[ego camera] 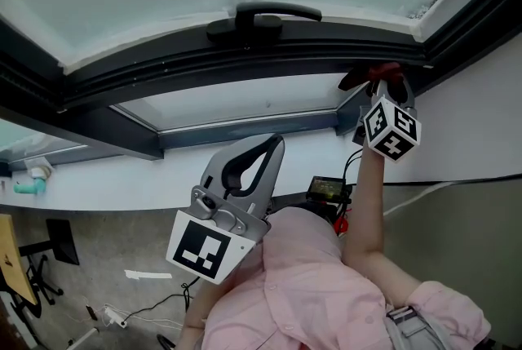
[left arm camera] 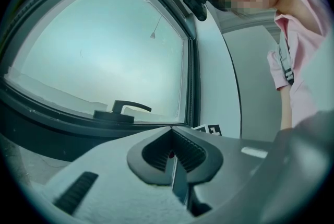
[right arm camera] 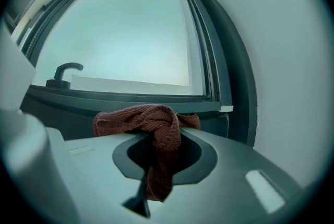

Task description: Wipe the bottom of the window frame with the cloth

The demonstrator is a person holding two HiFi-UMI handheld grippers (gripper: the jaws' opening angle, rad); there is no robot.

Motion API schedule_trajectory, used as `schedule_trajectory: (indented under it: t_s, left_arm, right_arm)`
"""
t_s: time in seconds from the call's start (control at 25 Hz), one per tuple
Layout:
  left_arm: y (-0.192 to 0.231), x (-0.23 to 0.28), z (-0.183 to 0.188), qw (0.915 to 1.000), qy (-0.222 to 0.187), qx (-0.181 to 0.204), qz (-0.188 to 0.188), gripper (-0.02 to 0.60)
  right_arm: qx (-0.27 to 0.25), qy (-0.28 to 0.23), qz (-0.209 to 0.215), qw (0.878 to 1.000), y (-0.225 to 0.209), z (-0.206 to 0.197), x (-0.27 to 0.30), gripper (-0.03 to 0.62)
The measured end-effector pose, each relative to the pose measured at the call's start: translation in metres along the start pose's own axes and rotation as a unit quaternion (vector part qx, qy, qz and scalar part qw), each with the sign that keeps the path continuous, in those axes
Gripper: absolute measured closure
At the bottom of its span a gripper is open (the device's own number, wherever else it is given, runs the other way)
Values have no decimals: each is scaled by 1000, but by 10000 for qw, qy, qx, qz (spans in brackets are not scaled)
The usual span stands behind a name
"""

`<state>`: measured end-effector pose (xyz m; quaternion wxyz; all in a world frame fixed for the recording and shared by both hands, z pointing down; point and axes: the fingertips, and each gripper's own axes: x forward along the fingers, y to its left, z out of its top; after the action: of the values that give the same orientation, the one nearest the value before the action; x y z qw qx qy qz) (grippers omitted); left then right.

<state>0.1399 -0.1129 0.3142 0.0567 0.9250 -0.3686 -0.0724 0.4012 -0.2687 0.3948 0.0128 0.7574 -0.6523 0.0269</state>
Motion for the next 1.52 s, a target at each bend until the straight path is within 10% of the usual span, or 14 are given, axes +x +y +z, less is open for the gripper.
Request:
schedule_trajectory:
  t_s: [1.52]
  left_arm:
    - [6,20,3,9999,-125,52,37,581]
  right_arm:
    - [245,-62,-620,9978,-64,2,14,531]
